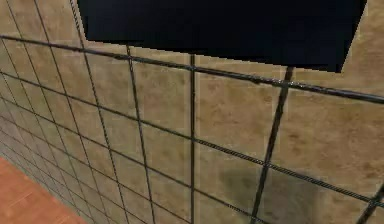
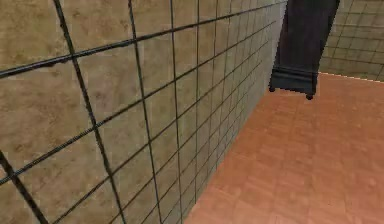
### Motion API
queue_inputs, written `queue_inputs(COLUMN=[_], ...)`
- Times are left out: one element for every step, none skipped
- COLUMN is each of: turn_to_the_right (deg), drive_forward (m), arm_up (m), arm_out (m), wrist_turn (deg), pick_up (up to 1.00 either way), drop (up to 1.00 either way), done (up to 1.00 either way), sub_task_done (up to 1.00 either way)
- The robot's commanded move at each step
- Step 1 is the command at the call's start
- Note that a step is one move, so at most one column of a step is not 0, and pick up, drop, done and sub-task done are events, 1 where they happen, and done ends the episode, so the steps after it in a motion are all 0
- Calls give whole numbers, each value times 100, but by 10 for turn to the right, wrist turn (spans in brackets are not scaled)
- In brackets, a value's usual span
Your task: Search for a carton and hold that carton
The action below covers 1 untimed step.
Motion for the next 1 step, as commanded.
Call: queue_inputs(turn_to_the_right=[-450], drive_forward=[0], arm_up=[0], arm_out=[0], wrist_turn=[0], pick_up=[0], drop=[0], done=[0], sub_task_done=[0])
